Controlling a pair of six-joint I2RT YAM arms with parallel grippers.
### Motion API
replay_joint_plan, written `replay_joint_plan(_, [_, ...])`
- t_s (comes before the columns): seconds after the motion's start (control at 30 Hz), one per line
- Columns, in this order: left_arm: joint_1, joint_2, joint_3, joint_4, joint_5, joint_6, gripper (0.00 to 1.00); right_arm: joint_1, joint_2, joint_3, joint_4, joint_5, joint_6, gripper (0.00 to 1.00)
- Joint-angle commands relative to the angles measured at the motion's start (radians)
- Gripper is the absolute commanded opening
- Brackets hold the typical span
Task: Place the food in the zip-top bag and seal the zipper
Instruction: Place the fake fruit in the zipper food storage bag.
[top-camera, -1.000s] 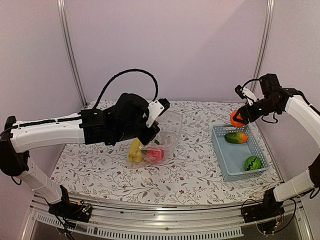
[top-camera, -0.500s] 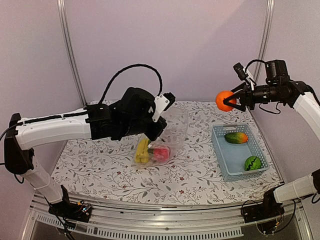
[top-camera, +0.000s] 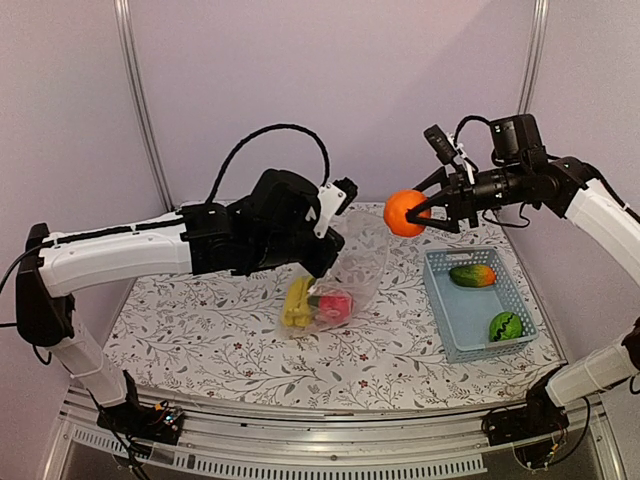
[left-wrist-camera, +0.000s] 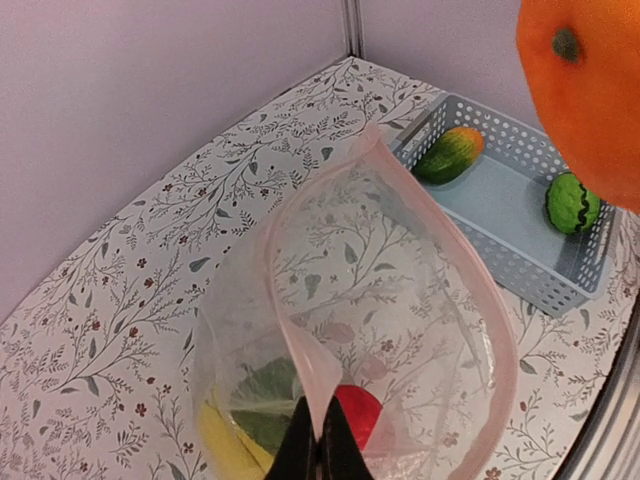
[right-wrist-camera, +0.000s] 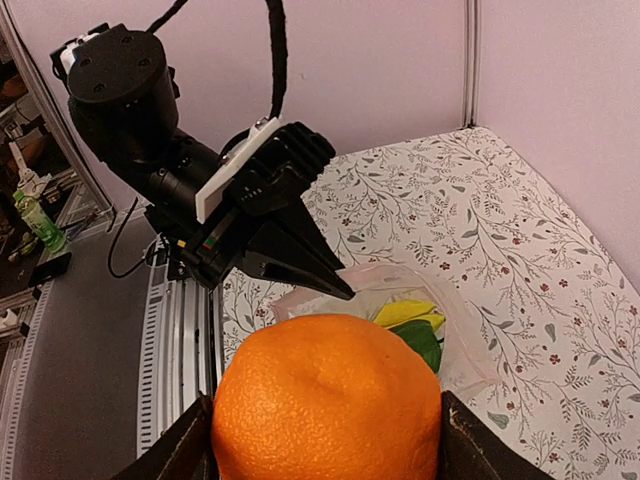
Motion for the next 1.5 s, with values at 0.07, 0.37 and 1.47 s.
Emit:
replay_joint_plan(0.07, [-0.011, 0.005, 0.015, 0.043, 0.021, -0.058, 0.00, 0.098, 0.067, 0.054, -0.023, 0.023, -0.027, 0.57])
replay_joint_plan(0.37, [-0.014, -0.003, 0.006, 0.058, 0.038, -0.077, 0.00, 0.154, 0.134, 0.074, -0.033, 0.054, -0.047, 0.57])
replay_joint_plan(1.47, [-0.014, -0.046, -0.038, 0.076, 0.048, -0.073, 0.00, 0.193, 0.263, 0.145, -0.076, 0.369, -0.079, 0.88])
